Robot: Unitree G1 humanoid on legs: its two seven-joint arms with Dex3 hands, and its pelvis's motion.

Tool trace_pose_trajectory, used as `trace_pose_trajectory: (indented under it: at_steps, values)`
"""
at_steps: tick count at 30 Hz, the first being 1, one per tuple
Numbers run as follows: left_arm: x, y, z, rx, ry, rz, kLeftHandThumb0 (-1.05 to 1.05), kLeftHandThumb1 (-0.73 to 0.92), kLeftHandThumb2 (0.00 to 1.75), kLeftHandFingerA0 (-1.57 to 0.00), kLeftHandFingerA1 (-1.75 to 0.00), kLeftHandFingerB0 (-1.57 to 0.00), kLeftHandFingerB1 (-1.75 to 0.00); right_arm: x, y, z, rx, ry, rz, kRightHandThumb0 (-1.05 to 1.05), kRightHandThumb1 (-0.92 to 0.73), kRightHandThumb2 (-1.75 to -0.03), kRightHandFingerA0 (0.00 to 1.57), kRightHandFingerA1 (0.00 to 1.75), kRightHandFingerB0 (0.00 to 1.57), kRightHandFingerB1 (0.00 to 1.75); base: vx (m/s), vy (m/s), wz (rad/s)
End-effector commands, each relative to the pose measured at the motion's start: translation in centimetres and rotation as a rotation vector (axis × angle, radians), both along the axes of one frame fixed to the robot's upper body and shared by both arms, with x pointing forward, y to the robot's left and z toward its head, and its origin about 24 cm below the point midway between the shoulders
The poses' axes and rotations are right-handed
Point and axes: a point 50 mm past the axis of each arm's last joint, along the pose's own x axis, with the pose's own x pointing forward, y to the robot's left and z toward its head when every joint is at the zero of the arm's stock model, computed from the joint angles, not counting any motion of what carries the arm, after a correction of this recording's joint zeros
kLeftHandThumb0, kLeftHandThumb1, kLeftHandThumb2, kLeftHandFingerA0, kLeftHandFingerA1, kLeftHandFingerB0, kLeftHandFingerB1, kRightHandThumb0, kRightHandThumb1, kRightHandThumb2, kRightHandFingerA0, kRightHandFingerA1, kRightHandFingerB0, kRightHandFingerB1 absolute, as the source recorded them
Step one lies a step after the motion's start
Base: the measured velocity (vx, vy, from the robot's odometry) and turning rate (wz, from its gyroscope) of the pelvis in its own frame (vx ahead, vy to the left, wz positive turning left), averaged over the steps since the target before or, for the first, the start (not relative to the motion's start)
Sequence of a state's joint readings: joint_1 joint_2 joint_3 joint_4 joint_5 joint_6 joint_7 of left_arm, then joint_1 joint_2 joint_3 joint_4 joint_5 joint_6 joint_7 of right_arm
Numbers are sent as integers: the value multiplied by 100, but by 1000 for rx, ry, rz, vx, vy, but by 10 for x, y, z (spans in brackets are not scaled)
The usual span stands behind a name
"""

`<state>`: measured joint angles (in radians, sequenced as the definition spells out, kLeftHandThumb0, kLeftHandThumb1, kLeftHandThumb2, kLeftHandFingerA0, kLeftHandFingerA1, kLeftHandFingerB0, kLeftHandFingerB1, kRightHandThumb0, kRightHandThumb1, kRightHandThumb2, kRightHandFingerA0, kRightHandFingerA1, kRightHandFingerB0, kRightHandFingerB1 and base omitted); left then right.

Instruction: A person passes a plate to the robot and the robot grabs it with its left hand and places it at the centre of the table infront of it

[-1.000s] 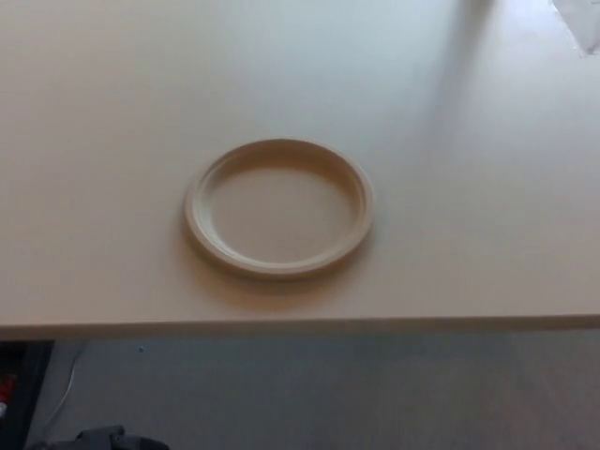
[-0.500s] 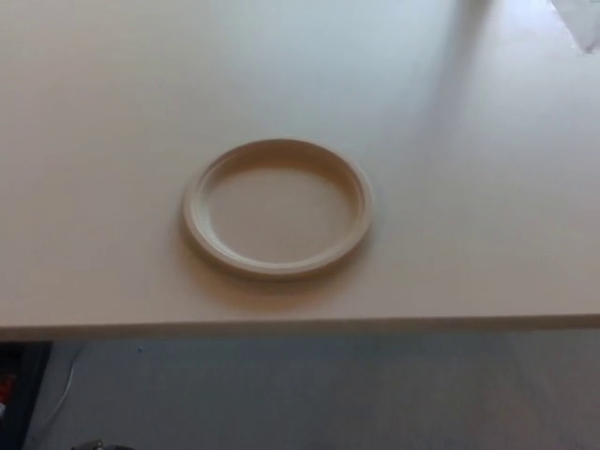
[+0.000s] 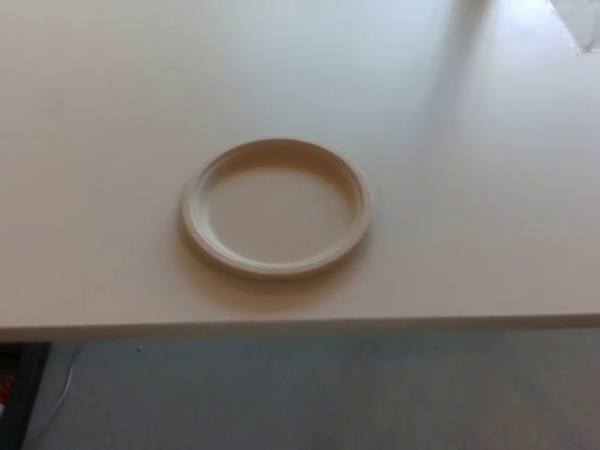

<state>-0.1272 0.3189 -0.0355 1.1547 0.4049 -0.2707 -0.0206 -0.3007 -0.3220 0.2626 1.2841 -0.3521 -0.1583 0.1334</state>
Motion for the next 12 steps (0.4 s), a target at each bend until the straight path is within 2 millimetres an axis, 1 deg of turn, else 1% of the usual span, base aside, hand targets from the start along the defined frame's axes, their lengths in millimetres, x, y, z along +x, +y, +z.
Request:
trace_pose_trajectory:
  at_steps: [1, 2, 4, 5, 6, 9, 10, 12]
  values:
    - [-5, 13, 0, -25, 10, 122, -81, 91, 68, -43, -35, -21, -28, -2, -5, 1, -19, 0, -26, -78, -64, -97, 22, 56, 14, 48, 0, 0, 0]
    - [-7, 14, 0, -34, 15, 132, -82, 91, 68, -45, -36, -23, -28, -2, -5, 1, -25, -2, -19, -78, -64, -98, 23, 57, 13, 48, 0, 0, 0]
    - [-7, 16, 0, -37, 20, 131, -82, 91, 68, -45, -35, -23, -28, -2, -4, 0, -35, 1, -8, -79, -65, -99, 24, 57, 13, 48, 0, 0, 0]
    - [-8, 16, 0, -45, 22, 132, -82, 73, 107, -35, -50, -14, -41, -2, -5, 0, -27, 0, -18, -80, -64, -99, 24, 57, 14, 48, 0, 0, 0]
    - [-7, 17, 1, -46, 22, 127, -83, 91, 68, -44, -35, -23, -28, -1, -4, 1, -18, -3, -25, -80, -64, -98, 21, 56, 14, 48, 0, 0, 0]
    - [-5, 18, 2, -51, 23, 120, -83, 90, 68, -43, -34, -22, -28, 0, -4, 2, -4, -12, -27, -80, -64, -97, 20, 57, 14, 49, 0, 0, 0]
    - [-5, 18, 2, -56, 25, 122, -81, 91, 69, -40, -35, -21, -28, 0, -4, 2, -5, -12, -26, -78, -82, -65, 23, 52, 18, 39, 0, 0, 0]
    - [-5, 18, 2, -61, 28, 124, -81, 91, 69, -40, -35, -21, -28, 0, -4, 2, -7, -12, -25, -78, -82, -65, 23, 52, 18, 39, 0, 0, 0]
